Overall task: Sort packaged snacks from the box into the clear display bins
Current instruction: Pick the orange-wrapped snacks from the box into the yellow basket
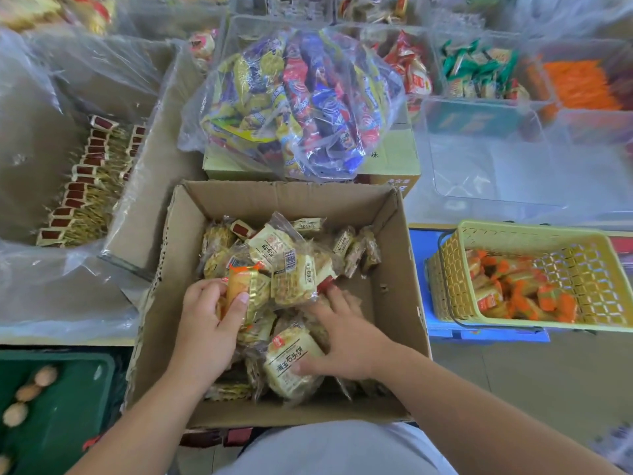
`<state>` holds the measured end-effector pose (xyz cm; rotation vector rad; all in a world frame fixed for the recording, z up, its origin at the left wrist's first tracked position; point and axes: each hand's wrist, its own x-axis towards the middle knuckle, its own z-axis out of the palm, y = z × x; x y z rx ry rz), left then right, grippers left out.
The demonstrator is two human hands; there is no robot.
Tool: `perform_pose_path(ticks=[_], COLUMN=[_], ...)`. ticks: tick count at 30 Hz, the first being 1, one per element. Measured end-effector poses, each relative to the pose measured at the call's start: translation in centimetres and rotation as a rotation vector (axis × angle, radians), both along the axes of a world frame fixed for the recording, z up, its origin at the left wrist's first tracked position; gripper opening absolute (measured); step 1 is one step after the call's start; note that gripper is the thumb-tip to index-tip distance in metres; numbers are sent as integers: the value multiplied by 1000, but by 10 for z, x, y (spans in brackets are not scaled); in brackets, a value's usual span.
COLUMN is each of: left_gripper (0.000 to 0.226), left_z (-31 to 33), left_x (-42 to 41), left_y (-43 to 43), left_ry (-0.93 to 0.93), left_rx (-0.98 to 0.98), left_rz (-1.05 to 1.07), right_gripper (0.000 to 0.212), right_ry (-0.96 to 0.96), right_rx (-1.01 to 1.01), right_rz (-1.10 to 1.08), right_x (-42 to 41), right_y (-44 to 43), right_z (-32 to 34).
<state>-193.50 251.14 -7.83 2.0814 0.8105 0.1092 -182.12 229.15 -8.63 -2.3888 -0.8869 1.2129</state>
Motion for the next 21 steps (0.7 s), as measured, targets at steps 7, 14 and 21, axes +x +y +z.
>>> perform_pose_path(ticks=[7,14,21], left_gripper=[39,24,28], left_z=[27,70,78], left_x=[16,67,138], left_y=[-31,-118,-240], left_ry=[-220,-249,-197], left_rx=[-21,-234,-352], left_rz=[-25,-179,-331], right_gripper=[98,64,23], right_ry=[-72,466,534], right_rx=[-8,635,756], right_rz=[-69,-541,-734], right_x=[8,36,86], right_y=[-27,-77,-168], right_z=[22,75,81])
